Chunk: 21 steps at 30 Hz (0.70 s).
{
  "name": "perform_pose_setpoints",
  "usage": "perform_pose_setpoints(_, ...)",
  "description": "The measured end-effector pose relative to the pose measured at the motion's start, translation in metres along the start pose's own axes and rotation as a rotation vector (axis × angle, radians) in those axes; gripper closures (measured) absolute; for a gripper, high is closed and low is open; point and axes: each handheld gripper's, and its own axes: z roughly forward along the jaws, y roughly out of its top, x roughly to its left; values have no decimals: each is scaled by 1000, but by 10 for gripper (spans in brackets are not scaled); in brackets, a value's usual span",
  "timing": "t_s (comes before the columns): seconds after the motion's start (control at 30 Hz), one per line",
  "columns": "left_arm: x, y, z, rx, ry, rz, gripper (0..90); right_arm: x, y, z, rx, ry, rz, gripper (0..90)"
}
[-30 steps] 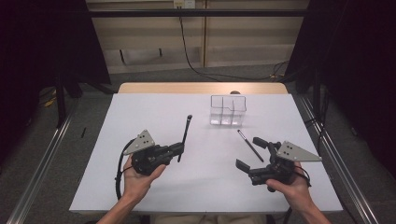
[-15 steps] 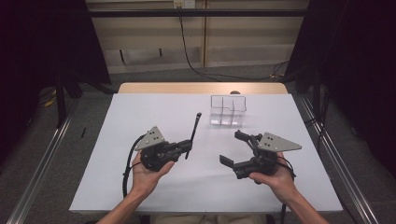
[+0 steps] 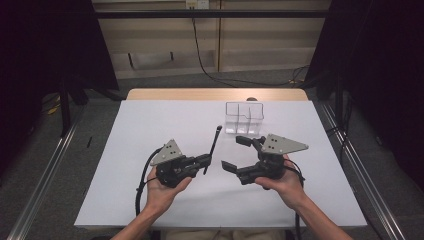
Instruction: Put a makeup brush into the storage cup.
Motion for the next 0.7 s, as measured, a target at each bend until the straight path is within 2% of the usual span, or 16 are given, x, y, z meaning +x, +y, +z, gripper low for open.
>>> perform_pose_setpoints(0.27,-1,-3,2,11,-3,-2,843,-3,8,14,1,41,-6,207)
perform_pose_setpoints(0.33,-2,-4,3,13,-3,1,843,-7,11,20,-18,53,20,255)
perform_pose_setpoints(0.4,-2,-4,3,13,-6,2,843,-8,11,21,-21,55,20,269)
perform_pose_setpoints(0.43,-3,-4,3,15,-9,2,843,-9,11,24,-13,51,14,321)
perform_pose_setpoints(0.47,-3,-4,4,14,-7,2,843,-9,11,24,-13,51,14,321)
perform_pose_setpoints(0.5,-3,-4,4,16,-7,1,843,-9,10,27,13,57,11,350)
perform_pose_setpoints(0.57,-3,-5,4,16,-6,-1,843,-10,8,29,30,67,14,400)
perform_pose_setpoints(0.7,-3,-5,4,24,-3,7,843,-11,6,31,39,73,32,467)
